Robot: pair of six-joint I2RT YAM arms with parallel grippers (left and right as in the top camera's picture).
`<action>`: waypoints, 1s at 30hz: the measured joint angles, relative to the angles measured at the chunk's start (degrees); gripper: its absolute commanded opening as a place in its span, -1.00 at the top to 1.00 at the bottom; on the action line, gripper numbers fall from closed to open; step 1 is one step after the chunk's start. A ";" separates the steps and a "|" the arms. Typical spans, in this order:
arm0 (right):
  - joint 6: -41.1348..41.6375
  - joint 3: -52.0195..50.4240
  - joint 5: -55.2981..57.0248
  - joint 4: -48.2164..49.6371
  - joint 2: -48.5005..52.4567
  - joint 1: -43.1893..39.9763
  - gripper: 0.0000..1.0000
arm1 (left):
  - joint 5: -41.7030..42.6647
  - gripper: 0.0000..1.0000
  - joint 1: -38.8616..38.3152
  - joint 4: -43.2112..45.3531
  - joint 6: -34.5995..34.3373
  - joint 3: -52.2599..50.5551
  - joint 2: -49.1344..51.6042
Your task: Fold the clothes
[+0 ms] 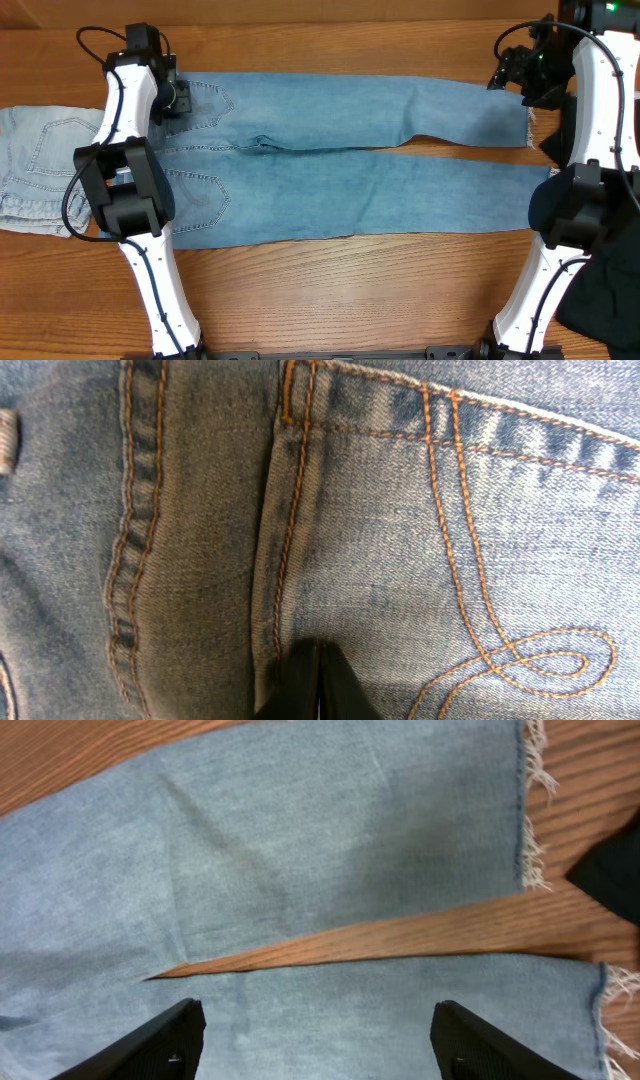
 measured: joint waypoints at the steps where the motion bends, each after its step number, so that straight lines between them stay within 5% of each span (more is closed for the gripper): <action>1: 0.00 0.00 -0.02 0.46 0.00 0.35 -0.54 | 0.79 0.91 0.24 0.31 0.57 0.00 0.00; 6: -0.20 0.00 0.13 0.52 0.00 0.57 -0.44 | 7.02 0.72 0.33 -7.52 -1.86 11.69 0.76; 7: -0.85 0.00 0.24 -0.24 0.00 0.57 -0.19 | 7.52 0.65 -0.17 -9.33 -3.43 16.41 0.39; 8: -1.64 0.00 0.74 -0.61 0.00 0.57 0.92 | 7.80 0.63 -0.79 -11.19 -4.79 19.74 -0.37; 11: -2.54 0.00 2.82 0.33 0.00 0.61 0.92 | 8.59 0.92 -3.56 -19.85 -7.19 24.41 -4.81; 15: -3.19 -0.26 3.67 2.49 1.22 0.61 0.92 | 9.01 0.92 -5.31 -25.62 -8.28 23.56 -5.55; 25: -4.72 -23.89 7.72 22.16 5.42 0.37 0.92 | 8.98 0.92 -5.81 -21.94 -8.28 10.56 -5.35; 30: -4.72 -27.80 6.21 27.45 4.61 -2.29 0.92 | 8.98 0.92 -5.81 -18.97 -8.31 4.02 -5.35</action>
